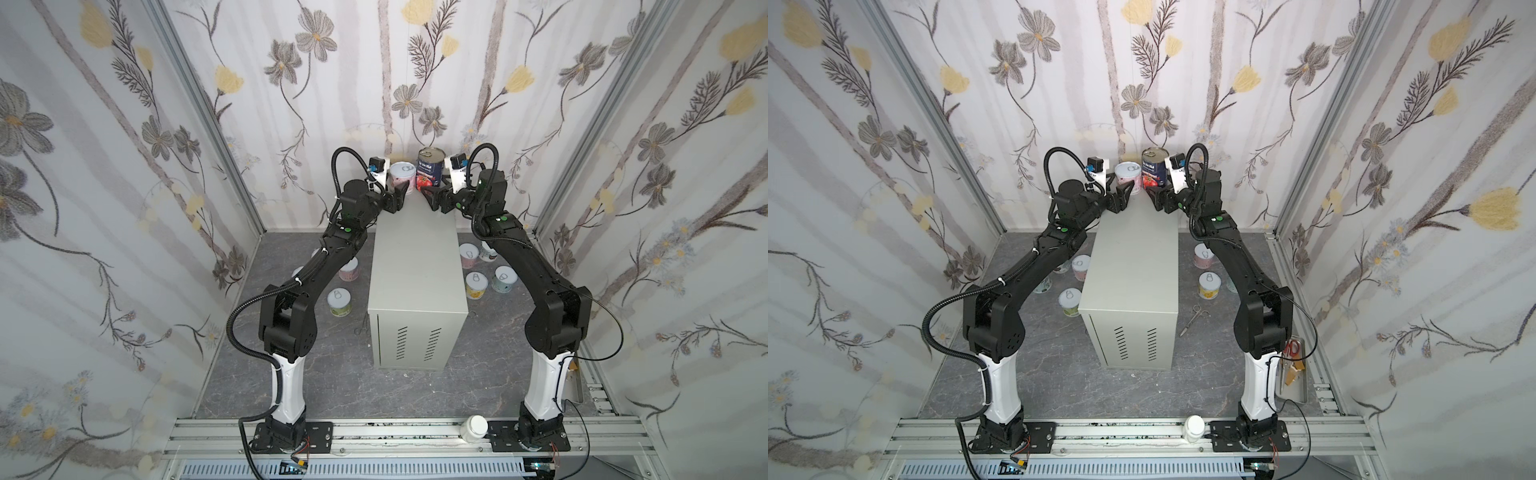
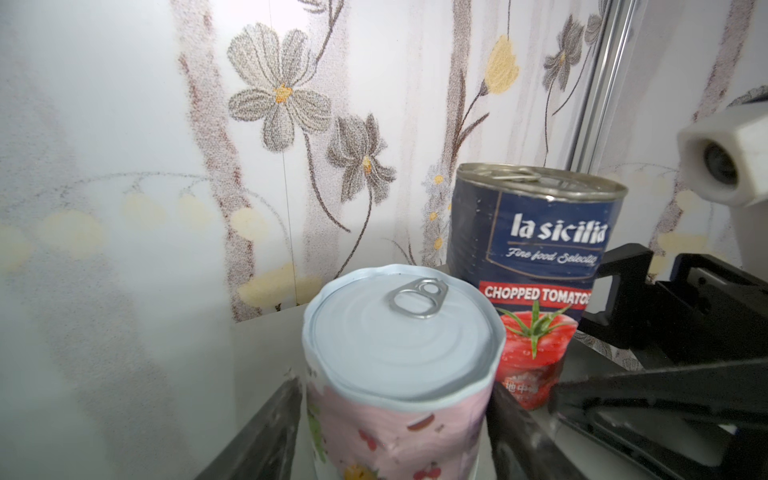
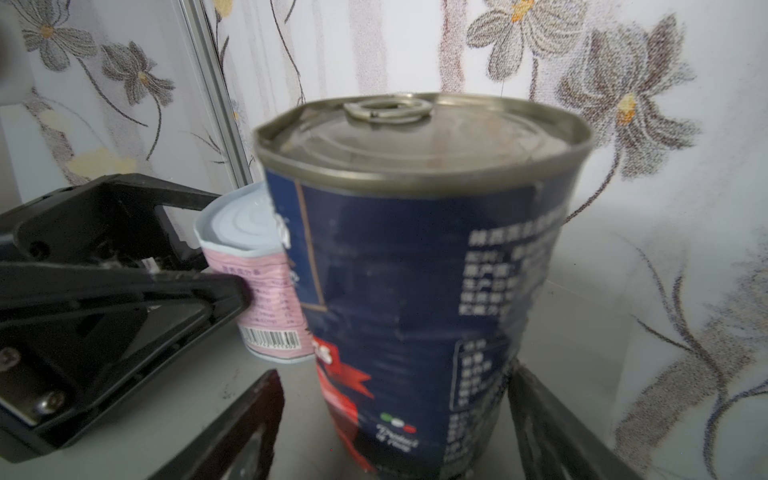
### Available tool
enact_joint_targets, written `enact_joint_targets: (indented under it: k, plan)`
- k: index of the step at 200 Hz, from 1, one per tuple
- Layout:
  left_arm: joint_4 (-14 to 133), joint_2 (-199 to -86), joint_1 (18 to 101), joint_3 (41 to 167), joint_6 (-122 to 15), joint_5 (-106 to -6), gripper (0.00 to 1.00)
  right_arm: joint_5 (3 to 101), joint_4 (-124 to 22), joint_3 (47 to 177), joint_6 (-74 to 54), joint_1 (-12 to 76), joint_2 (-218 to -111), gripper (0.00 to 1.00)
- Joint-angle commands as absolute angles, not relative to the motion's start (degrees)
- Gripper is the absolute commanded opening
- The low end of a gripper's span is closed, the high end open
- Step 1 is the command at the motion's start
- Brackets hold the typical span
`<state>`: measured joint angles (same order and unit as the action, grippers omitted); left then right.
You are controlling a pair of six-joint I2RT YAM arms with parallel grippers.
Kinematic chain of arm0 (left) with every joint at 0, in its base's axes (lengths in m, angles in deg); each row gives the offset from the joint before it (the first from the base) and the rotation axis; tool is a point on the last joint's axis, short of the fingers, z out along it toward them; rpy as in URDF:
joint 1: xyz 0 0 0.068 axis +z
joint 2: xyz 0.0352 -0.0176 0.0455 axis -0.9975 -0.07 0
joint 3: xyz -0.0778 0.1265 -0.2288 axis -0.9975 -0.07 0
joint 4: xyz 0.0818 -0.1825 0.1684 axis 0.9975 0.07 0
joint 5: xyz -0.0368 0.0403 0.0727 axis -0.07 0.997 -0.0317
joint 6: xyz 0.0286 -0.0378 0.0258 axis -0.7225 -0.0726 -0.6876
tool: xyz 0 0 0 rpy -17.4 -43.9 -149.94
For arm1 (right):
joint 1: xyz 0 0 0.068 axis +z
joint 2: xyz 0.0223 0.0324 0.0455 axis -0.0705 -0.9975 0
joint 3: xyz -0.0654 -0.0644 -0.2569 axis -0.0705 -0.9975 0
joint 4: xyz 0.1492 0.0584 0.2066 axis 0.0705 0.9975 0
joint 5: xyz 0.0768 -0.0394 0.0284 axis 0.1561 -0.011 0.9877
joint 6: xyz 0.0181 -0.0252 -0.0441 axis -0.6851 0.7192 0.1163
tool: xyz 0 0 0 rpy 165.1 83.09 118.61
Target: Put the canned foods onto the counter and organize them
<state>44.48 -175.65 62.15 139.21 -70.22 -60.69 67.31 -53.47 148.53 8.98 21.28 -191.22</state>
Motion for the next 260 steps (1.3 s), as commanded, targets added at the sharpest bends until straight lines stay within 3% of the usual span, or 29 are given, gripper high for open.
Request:
enact_joint_targets:
  k: [1, 260]
  plan:
    - [51.6, -176.8, 62.1, 138.9, -69.5, -62.2, 0.70, 68.0, -53.4, 149.0, 10.0, 21.3, -191.5, 0.85]
    - [51.5, -177.3, 61.9, 139.9, -69.4, -63.1, 0.69, 68.8, -54.3, 148.8, 10.3, 20.8, -191.1, 0.85]
